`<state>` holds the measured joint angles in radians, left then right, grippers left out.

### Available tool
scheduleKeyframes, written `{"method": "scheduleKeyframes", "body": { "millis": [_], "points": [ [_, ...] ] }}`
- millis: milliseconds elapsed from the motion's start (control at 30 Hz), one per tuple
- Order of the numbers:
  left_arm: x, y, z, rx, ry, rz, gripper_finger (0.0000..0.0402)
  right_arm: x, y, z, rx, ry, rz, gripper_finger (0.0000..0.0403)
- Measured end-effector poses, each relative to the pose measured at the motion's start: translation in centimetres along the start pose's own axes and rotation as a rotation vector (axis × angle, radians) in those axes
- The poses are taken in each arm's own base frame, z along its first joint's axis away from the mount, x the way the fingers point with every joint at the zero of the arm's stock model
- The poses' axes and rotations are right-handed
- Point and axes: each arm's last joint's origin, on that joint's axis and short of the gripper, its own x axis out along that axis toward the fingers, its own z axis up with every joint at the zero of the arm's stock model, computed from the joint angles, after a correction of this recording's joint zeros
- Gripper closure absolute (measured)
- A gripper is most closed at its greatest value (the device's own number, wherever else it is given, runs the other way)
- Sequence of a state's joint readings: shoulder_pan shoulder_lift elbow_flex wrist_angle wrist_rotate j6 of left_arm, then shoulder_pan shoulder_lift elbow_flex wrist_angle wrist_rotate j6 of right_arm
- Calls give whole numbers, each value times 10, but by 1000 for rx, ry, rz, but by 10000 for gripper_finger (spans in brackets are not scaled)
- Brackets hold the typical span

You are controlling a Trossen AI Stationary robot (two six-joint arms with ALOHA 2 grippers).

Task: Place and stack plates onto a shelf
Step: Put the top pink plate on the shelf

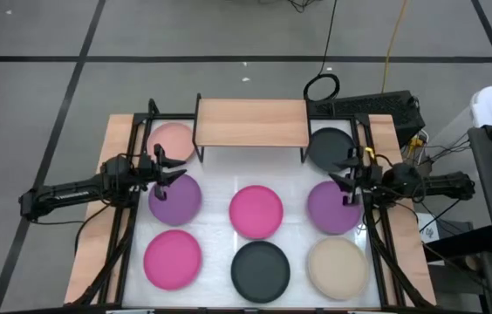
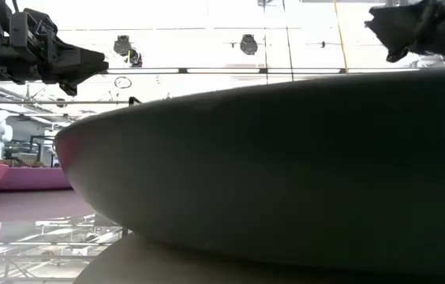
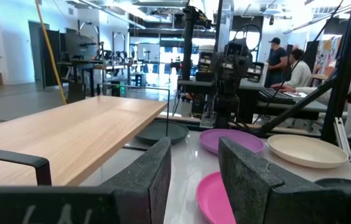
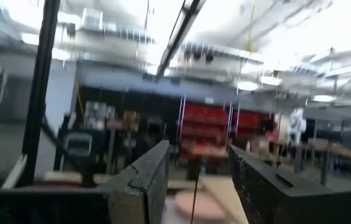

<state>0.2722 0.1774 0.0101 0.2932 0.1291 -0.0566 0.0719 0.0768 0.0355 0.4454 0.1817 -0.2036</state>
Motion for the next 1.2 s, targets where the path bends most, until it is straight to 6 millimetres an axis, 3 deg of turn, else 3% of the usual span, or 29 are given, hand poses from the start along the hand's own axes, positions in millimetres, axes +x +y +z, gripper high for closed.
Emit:
{"method": "scheduleKeyframes", "body": {
  "millis": [100, 267, 700, 1200],
  "points": [
    [0, 0, 0, 0, 0, 0, 263, 3, 3, -14, -23, 148, 30, 257],
    [0, 0, 0, 0, 0, 0, 263, 16, 5, -7, -32, 242, 51, 257],
    [0, 0, 0, -1, 4, 1, 263, 65, 20, -41, -83, 678, 92, 257],
    [0, 0, 0, -1, 4, 0, 263, 95, 12, -75, 181, 950, -24, 257]
  ]
}}
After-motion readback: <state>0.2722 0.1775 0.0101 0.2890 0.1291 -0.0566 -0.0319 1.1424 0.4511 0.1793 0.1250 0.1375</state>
